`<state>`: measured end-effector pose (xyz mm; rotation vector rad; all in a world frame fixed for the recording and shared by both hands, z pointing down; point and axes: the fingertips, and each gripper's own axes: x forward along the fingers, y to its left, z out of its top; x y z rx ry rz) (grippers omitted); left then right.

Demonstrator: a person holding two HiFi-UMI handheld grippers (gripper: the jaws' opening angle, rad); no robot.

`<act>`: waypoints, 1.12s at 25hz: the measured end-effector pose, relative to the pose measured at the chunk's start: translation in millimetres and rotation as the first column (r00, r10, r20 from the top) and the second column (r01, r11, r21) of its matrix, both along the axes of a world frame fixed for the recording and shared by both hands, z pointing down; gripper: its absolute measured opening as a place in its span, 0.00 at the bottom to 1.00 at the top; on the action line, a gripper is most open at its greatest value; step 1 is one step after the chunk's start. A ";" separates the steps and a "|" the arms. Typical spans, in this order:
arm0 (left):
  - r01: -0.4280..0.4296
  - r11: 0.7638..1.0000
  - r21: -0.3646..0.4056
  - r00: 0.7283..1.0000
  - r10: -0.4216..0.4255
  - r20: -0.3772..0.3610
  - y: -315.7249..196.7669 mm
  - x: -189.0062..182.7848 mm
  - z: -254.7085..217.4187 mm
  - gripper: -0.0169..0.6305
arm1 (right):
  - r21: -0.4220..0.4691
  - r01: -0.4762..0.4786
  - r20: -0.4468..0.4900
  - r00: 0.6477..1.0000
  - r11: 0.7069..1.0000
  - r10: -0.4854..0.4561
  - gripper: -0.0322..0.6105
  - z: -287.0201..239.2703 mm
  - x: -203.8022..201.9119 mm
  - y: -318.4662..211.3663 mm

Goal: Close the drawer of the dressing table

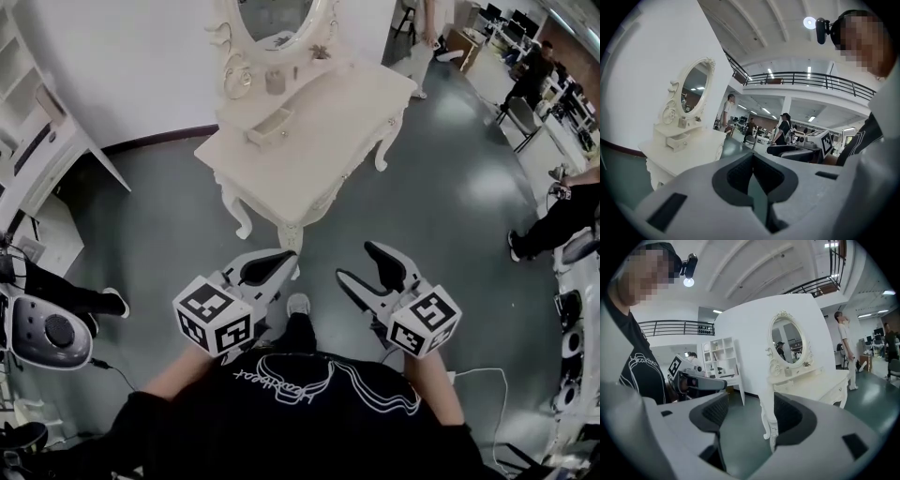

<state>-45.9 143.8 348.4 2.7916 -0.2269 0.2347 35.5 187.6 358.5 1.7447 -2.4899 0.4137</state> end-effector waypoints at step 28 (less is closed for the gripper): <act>0.228 0.974 -0.012 0.971 -0.226 0.083 -276.9 99.5 48.7 0.03 | -0.140 0.205 -0.010 0.978 0.969 -0.209 0.47 51.8 104.9 -290.2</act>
